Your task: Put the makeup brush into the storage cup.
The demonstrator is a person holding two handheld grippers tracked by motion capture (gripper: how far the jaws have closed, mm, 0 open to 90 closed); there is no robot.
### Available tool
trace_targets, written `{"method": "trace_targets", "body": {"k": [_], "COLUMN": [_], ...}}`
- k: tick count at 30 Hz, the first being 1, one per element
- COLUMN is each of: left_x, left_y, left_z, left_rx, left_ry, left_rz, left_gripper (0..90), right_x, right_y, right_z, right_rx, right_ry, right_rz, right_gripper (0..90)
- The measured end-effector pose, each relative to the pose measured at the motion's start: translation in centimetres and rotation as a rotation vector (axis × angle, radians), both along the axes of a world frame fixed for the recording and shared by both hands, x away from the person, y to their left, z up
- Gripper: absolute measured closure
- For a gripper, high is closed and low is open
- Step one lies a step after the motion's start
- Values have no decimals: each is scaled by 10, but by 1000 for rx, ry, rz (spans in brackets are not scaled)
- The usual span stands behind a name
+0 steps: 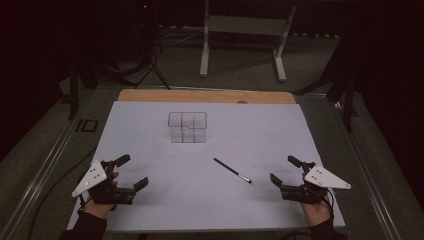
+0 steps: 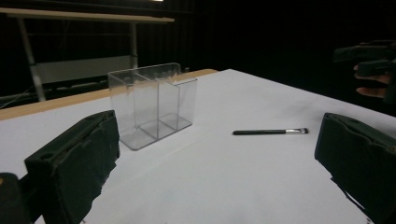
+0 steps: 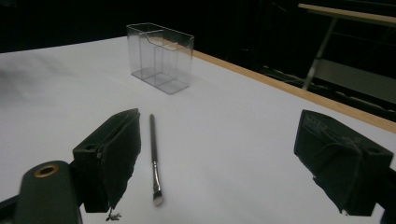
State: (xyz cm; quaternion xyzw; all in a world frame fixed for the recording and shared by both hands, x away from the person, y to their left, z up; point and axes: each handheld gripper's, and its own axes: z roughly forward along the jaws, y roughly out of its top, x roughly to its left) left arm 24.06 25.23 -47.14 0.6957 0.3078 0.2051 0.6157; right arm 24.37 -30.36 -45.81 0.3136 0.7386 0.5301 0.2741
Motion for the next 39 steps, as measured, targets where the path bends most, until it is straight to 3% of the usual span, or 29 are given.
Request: {"method": "trace_targets", "body": {"k": [6,11,26,34,39], "left_x": [0,0,1,1,3], "left_y": [-3,-6,-11,-11,-13], "left_z": [-2,-3,-4,-4,-5], "left_rx": [-4,19,0,-1,-9], "left_ry": [-7,-16,-9,-12,-9], "left_rz": [-56,-81,-141,-150,-160], "left_gripper": [13,13,13,13,13], "right_x": [2,2,5,4,8], "right_y": [-1,-2,0,6,15], "right_z": [-1,-1,-1,7,20], "right_rx": [19,29,37,36,35], "right_ry": [7,11,31,11,8], "right_rz": [31,36,71,71,106], "right_gripper": [133,132,124,129,130]}}
